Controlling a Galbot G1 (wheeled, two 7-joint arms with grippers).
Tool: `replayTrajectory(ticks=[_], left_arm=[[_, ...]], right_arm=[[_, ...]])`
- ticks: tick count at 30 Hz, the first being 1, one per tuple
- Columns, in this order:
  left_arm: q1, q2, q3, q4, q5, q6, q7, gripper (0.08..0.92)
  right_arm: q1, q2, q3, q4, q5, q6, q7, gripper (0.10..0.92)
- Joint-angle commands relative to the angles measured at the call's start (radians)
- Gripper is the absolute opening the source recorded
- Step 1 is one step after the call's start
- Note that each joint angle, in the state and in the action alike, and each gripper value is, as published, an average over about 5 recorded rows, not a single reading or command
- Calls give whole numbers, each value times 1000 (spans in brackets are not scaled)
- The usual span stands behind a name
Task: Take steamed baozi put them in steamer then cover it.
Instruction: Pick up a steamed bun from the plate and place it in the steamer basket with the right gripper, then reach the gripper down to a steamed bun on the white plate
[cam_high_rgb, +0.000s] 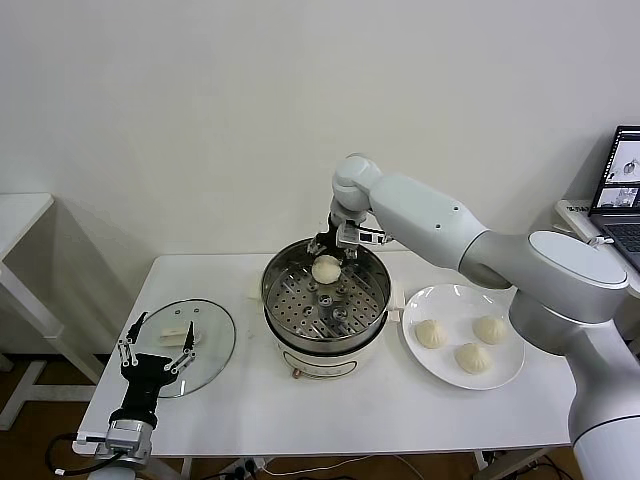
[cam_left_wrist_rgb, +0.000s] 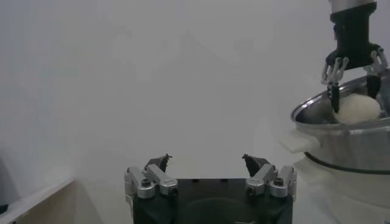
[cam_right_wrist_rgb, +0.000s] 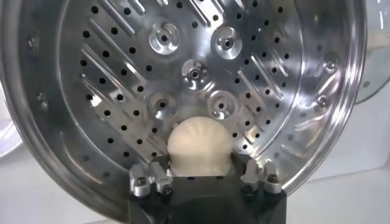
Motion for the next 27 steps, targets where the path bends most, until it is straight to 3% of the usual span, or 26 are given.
replayTrajectory(ticks=[1,6,12,18,27], left_arm=[[0,1,3,-1,1,2,-1,823],[1,0,12,-9,3,4,-2,823],[6,-2,21,-21,5,4,-3,823],[15,-2,27,-33,8,4,-4,823],[17,-4,31,-31,14,4,-6,823]], right_arm=[[55,-51,-32,75,162,21,-43,821],[204,-190,-92,175,394,-112,-116,823],[350,-415,-206,314,697,-565,-241,823],[290,-615,-214,410,729,-905,-316,823],[-35,-698,6,363,643,-1003,-310,823]])
